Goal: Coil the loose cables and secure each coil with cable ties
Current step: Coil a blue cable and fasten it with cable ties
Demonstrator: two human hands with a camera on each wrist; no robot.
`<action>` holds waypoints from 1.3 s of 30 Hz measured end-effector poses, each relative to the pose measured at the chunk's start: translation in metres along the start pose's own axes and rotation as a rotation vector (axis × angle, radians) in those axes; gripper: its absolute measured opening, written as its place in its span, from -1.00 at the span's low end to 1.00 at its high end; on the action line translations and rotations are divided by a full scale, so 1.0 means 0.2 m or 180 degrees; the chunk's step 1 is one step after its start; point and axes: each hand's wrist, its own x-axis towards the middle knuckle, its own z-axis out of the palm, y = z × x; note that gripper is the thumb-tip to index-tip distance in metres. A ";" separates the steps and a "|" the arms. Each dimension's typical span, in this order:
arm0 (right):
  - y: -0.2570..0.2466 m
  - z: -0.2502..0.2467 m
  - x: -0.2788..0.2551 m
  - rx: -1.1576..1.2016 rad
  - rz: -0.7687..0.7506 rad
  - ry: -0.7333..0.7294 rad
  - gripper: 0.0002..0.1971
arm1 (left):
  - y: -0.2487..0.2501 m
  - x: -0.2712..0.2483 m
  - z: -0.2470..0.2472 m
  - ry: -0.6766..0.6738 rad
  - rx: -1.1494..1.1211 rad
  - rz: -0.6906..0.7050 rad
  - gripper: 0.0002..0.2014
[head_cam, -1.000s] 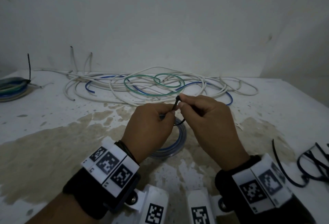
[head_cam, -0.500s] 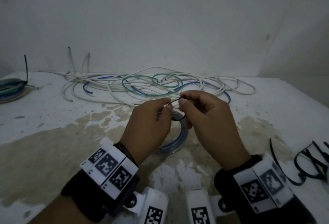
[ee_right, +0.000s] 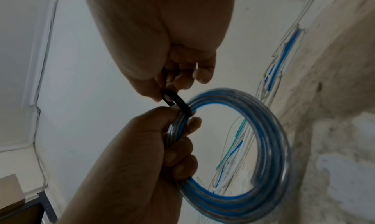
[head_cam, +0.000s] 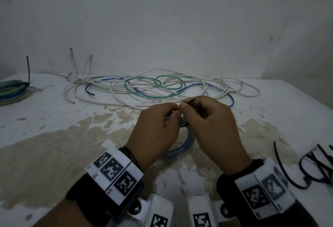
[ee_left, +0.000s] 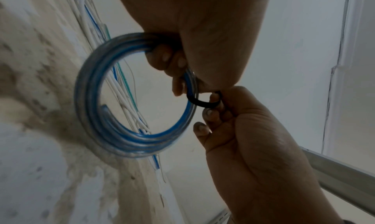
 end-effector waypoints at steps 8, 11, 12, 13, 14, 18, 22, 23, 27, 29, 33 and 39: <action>-0.01 -0.01 0.00 0.0115 0.0053 -0.0132 -0.86 | -0.03 0.00 -0.01 0.0154 0.0270 0.0357 -0.59; -0.01 -0.01 0.01 0.0174 0.0154 -0.0348 -0.90 | 0.01 0.00 -0.02 0.0282 0.0585 0.0672 -0.66; -0.01 -0.01 0.01 0.0167 0.0153 -0.0370 -0.91 | 0.01 0.00 -0.03 0.0304 0.0626 0.0701 -0.68; -0.01 -0.02 0.01 0.0159 0.0119 -0.0351 -0.89 | 0.02 0.00 -0.03 0.0315 0.0578 0.0694 -0.68; -0.02 -0.02 0.01 0.0154 0.0057 -0.0294 -0.86 | 0.02 0.00 -0.02 0.0316 0.0449 0.0638 -0.69; -0.03 -0.02 0.00 0.0174 -0.0112 0.0008 -0.81 | 0.04 0.00 -0.02 0.0121 0.0060 0.0094 -0.65; -0.01 0.00 -0.01 0.0259 -0.0002 0.0051 -0.83 | 0.02 0.00 -0.03 0.0011 0.0091 0.0054 -0.59; -0.01 0.00 -0.01 0.0315 0.0064 0.0074 -0.86 | 0.01 0.00 -0.03 0.0041 0.0090 0.0065 -0.59; 0.00 0.01 -0.01 0.0239 0.0110 0.0106 -0.88 | 0.00 0.01 -0.03 0.0178 0.0178 0.0269 -0.55; 0.00 0.01 -0.01 0.0181 0.0121 0.0093 -0.86 | 0.01 0.01 -0.04 0.0213 0.0372 0.0542 -0.57; -0.01 0.00 0.00 0.0274 0.0275 -0.0094 -0.83 | 0.02 0.00 -0.05 0.0310 0.0801 0.0803 -0.64; 0.00 0.00 -0.01 -0.0001 0.0014 0.0319 -0.89 | 0.04 0.01 -0.03 -0.0095 0.0190 0.0273 -0.58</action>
